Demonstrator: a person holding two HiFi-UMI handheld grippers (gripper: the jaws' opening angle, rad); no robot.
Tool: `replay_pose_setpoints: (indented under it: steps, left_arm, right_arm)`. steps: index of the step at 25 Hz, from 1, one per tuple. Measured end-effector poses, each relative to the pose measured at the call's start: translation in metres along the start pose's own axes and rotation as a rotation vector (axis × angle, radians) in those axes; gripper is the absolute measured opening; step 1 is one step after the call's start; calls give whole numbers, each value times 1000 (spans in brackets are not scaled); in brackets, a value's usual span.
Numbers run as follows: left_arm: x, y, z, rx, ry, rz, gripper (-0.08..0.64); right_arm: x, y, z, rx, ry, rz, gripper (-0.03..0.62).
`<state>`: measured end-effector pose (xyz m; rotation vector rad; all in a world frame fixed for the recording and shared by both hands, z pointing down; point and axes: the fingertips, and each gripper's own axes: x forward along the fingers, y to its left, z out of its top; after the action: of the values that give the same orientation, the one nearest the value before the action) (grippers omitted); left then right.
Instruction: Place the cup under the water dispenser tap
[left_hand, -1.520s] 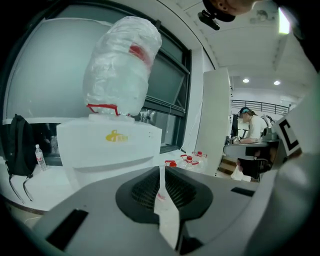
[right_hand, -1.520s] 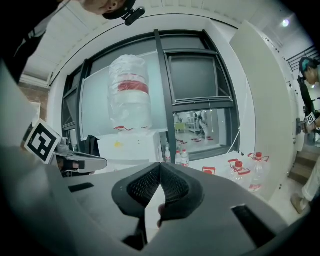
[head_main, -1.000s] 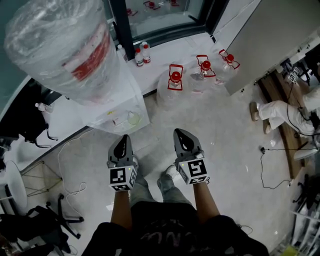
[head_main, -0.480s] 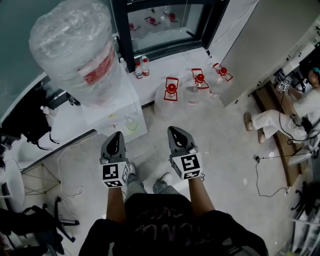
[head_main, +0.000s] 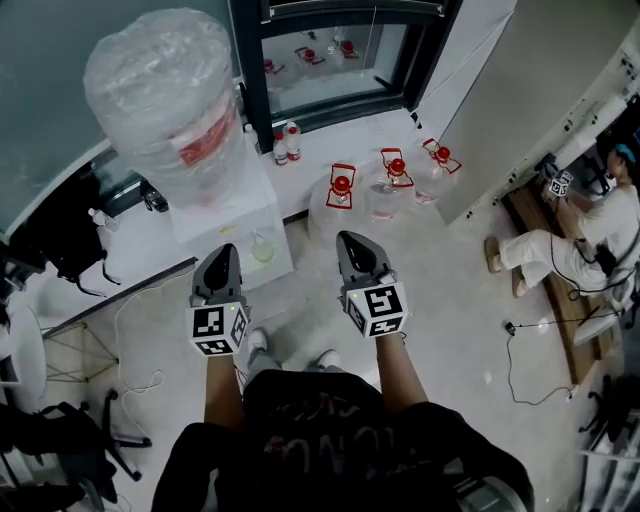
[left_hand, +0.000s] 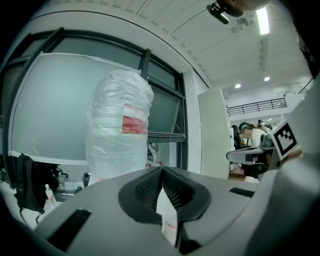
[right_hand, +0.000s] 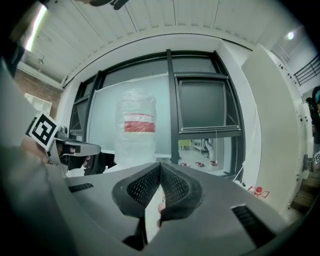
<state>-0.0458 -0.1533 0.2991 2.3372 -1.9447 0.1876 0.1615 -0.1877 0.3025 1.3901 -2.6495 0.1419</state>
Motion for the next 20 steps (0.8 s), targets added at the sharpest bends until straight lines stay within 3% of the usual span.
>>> replay_pose_setpoints:
  steps: [20]
  left_arm:
    - [-1,-6,23,-2,-50,-1,17]
  right_arm:
    - [-5,-12,18,-49,-45,-5,12]
